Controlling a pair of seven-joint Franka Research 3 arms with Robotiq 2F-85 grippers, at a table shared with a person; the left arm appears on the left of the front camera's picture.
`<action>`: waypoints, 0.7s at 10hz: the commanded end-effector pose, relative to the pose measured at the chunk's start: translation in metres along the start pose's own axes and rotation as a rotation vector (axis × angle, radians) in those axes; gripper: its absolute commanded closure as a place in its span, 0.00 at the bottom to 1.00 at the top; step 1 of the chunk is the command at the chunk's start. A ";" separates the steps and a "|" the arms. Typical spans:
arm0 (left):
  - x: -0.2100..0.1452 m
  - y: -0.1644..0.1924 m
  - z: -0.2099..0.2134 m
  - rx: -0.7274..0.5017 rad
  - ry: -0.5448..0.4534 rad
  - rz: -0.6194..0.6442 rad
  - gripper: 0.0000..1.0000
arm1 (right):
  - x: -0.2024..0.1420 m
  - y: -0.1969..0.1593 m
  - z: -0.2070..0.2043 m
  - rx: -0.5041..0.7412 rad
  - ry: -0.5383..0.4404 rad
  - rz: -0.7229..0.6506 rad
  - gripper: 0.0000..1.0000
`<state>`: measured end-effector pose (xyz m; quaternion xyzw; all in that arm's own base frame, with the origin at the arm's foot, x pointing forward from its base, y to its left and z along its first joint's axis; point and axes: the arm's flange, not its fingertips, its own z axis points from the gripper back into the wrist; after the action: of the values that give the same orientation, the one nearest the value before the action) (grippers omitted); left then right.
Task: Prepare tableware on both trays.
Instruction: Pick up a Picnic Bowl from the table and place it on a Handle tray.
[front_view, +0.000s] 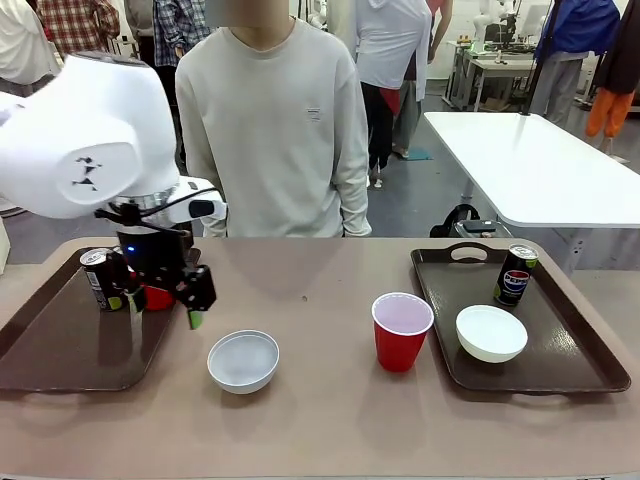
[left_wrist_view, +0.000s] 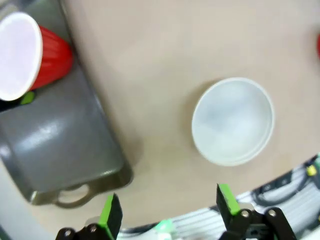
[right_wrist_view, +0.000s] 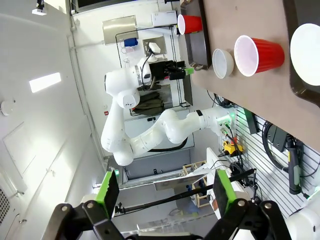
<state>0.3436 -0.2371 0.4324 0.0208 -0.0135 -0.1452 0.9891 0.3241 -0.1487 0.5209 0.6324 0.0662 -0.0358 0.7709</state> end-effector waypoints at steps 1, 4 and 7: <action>0.011 -0.016 -0.022 -0.065 -0.075 0.120 0.00 | -0.002 -0.002 0.005 -0.009 0.018 0.014 0.00; 0.015 -0.012 -0.019 -0.064 -0.059 0.090 0.00 | -0.002 -0.002 0.005 -0.009 0.018 0.014 0.00; 0.019 -0.020 -0.046 -0.115 -0.062 0.055 0.00 | -0.002 -0.002 0.005 -0.009 0.018 0.014 0.00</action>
<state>0.3565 -0.2563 0.4007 -0.0228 -0.0386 -0.1074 0.9932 0.3241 -0.1487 0.5208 0.6325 0.0663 -0.0358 0.7709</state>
